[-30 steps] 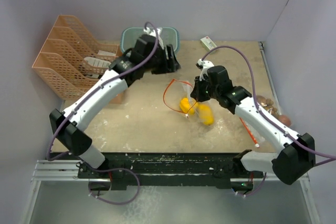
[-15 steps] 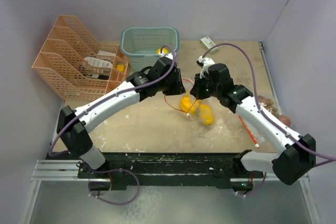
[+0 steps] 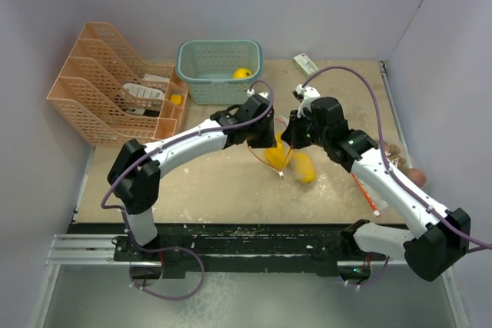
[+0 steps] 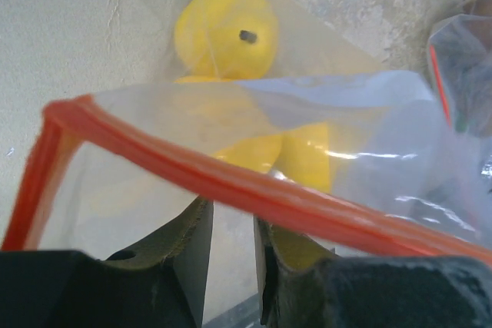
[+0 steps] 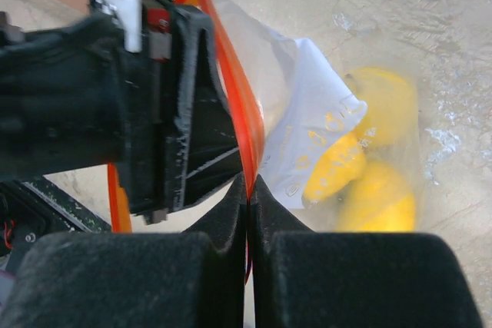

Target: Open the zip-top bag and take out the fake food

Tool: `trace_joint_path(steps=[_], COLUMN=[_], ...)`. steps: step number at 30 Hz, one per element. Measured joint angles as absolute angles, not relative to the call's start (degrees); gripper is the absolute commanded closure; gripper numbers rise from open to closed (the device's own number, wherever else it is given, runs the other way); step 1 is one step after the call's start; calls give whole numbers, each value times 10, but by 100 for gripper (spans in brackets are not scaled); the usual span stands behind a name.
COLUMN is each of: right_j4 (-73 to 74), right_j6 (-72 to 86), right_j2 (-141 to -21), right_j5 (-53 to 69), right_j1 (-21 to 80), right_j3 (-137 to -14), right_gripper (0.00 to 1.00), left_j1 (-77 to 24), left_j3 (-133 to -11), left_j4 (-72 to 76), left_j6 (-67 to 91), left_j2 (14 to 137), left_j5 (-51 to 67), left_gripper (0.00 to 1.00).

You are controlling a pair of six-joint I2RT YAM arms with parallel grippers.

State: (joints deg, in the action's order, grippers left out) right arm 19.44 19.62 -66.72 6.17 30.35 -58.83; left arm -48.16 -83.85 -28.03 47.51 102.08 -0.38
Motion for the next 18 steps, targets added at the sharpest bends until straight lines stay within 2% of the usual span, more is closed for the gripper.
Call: trace_joint_path(steps=[5,11,18], right_j4=[194,194,194], right_j6=[197,197,197], right_j2=[-671,-678,-679], right_j5=[62,62,68], right_j1=[303,303,303], right_j3=[-588,-588,-588], right_gripper=[100,100,100], left_j1=[-486,-488,-489], left_j3=[-837,-837,-837], left_j4=[-269,-261,-232], left_j6=[475,485,489], left_j2=[1055,1095,1102], left_j5=[-5,-4,11], left_gripper=[64,43,34])
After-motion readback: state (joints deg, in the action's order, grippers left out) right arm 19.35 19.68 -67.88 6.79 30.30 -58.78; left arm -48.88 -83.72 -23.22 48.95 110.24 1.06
